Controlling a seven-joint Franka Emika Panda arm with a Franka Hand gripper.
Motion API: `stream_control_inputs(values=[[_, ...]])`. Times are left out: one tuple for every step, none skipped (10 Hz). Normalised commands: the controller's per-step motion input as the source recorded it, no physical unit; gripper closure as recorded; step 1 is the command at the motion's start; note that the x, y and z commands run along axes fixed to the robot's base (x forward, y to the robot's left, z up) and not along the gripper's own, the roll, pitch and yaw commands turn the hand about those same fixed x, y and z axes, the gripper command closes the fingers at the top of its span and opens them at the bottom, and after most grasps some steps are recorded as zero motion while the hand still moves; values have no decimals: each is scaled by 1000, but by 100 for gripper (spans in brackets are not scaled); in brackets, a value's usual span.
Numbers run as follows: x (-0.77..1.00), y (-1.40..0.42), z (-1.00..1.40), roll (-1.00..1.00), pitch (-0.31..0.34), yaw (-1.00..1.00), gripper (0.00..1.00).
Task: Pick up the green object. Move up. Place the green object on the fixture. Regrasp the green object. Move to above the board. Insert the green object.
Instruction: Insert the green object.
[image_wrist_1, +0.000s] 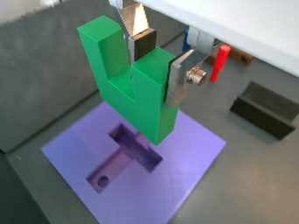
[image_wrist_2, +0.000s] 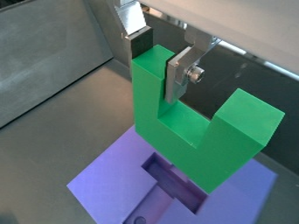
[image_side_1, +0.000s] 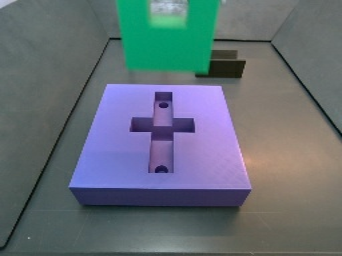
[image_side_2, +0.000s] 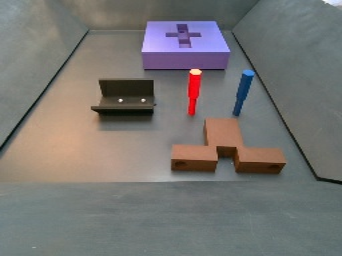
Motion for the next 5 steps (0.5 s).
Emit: stream_control_inputs(values=[[0,0,-717,0,-250,291,100],[0,0,-646,-16,-286,300,100],[-51,0,-603,-61,-307,209,100],[-137,77,-554,-96,-234,0,100],[-54,71,-437,-80,-140,0,100]])
